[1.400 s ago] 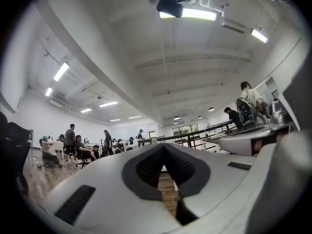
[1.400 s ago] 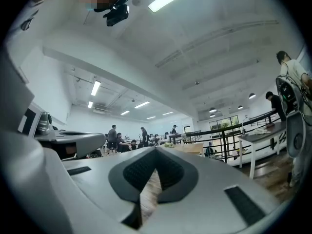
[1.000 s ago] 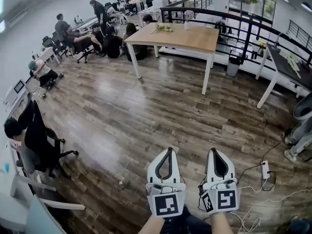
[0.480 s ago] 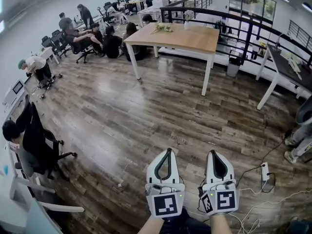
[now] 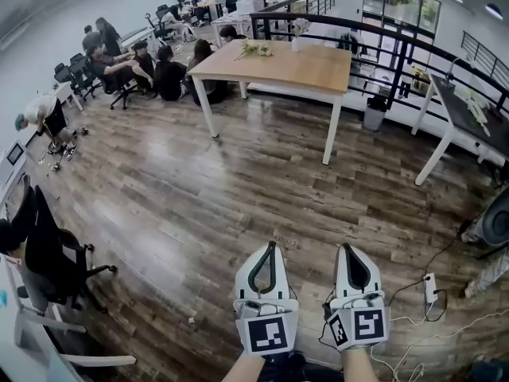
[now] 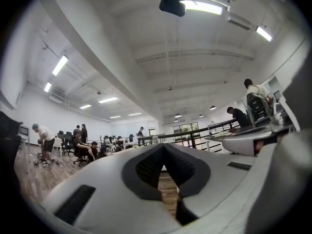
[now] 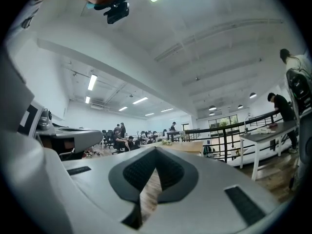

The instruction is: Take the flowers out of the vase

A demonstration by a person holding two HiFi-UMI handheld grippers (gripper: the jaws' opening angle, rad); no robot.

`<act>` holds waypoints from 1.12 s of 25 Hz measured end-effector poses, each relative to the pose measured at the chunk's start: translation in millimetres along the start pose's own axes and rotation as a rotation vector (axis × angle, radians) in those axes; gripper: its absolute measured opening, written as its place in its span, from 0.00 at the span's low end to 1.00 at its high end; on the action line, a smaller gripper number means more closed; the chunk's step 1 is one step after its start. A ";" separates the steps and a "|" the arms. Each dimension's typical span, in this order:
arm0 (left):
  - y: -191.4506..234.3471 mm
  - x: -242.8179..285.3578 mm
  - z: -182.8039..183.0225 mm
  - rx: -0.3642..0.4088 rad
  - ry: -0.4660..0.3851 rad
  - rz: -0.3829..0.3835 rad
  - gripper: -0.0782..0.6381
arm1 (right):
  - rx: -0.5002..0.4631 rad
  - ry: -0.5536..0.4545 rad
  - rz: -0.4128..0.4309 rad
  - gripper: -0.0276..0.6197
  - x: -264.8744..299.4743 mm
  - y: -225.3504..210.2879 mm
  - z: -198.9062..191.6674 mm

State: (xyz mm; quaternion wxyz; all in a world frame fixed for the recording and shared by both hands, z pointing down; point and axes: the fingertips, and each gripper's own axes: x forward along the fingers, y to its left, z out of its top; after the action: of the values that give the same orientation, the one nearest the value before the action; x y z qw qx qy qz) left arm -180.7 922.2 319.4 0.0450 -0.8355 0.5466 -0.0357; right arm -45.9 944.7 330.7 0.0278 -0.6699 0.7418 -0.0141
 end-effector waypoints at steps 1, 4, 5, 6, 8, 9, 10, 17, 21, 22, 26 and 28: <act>5.4 9.4 0.1 -0.003 -0.001 -0.001 0.13 | 0.001 0.000 -0.002 0.03 10.6 -0.8 0.4; 21.6 38.9 -1.4 -0.012 -0.001 -0.002 0.13 | 0.002 0.001 -0.009 0.03 43.3 -3.7 0.7; 27.5 47.9 -2.3 -0.013 0.001 -0.003 0.13 | 0.000 0.001 -0.012 0.03 53.6 -3.8 0.6; 33.7 56.3 -2.8 -0.014 0.002 -0.005 0.13 | -0.002 0.002 -0.014 0.03 63.7 -3.2 0.8; 46.1 72.5 -2.1 -0.015 0.001 -0.009 0.13 | -0.002 0.000 -0.020 0.03 83.4 -1.7 2.2; 51.4 80.5 -1.3 -0.015 -0.002 -0.011 0.13 | -0.002 -0.001 -0.023 0.03 93.0 -1.3 2.9; 56.0 88.2 -1.0 -0.015 -0.005 -0.013 0.13 | -0.001 -0.002 -0.026 0.03 102.4 -1.2 3.3; 76.2 132.3 -12.3 -0.031 0.002 -0.022 0.13 | -0.008 0.005 -0.036 0.03 150.3 -5.6 -5.3; 85.9 154.6 -19.3 -0.035 0.014 -0.018 0.13 | -0.012 0.018 -0.035 0.03 172.9 -9.6 -9.8; 88.6 159.9 -20.2 -0.037 0.016 -0.015 0.13 | -0.012 0.019 -0.033 0.03 178.7 -10.2 -10.3; 93.9 181.6 -22.8 -0.035 0.025 -0.007 0.13 | -0.008 0.025 -0.024 0.03 201.7 -16.6 -12.7; 93.6 194.4 -24.6 -0.034 0.027 -0.005 0.13 | -0.006 0.025 -0.019 0.03 214.4 -22.4 -14.7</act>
State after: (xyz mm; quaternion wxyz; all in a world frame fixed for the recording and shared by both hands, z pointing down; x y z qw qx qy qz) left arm -190.8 705.9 335.2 0.0232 -0.8368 0.5457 -0.0378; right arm -46.2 728.9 341.9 0.0163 -0.6768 0.7357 -0.0207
